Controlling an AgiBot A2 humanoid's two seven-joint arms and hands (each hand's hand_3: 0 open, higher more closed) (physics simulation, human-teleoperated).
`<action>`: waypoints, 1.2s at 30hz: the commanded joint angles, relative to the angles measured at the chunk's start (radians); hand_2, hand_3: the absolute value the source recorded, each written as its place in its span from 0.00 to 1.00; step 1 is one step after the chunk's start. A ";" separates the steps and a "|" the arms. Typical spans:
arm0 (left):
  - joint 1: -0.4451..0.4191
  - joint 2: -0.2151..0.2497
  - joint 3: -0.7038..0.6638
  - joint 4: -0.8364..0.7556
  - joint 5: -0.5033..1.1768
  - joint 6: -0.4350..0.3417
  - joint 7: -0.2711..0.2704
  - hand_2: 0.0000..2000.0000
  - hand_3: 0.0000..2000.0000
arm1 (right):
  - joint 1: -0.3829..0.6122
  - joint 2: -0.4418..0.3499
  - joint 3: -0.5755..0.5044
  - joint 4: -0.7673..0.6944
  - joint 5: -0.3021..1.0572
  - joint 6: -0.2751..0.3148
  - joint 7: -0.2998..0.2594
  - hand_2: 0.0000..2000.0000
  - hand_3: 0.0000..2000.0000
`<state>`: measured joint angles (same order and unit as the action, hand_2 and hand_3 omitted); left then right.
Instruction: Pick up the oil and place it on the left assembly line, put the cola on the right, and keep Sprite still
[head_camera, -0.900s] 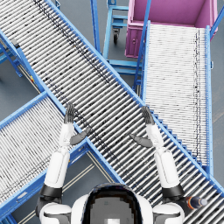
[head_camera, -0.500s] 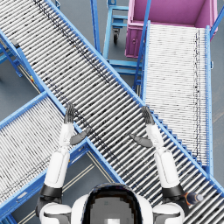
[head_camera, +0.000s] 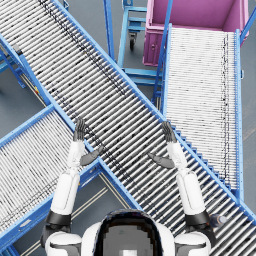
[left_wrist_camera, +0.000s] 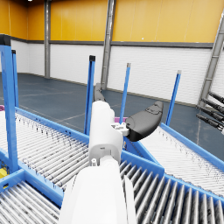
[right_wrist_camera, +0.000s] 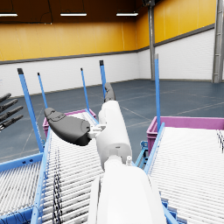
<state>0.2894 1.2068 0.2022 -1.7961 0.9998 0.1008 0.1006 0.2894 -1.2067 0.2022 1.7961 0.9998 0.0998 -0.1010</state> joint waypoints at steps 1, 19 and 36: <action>0.000 0.000 0.000 0.000 0.000 0.000 0.000 0.00 0.00 | 0.000 0.000 0.000 0.000 0.000 0.000 0.000 0.00 0.00; 0.000 0.000 0.000 0.000 0.000 0.000 0.000 0.00 0.00 | 0.000 0.000 0.000 0.000 0.000 0.000 0.000 0.00 0.00; 0.000 0.000 0.000 0.000 0.000 0.000 0.000 0.00 0.00 | 0.000 0.000 0.000 0.000 0.000 0.000 0.000 0.00 0.00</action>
<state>0.2894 1.2068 0.2022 -1.7961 0.9998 0.1008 0.1006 0.2894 -1.2067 0.2022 1.7961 0.9998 0.0998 -0.1010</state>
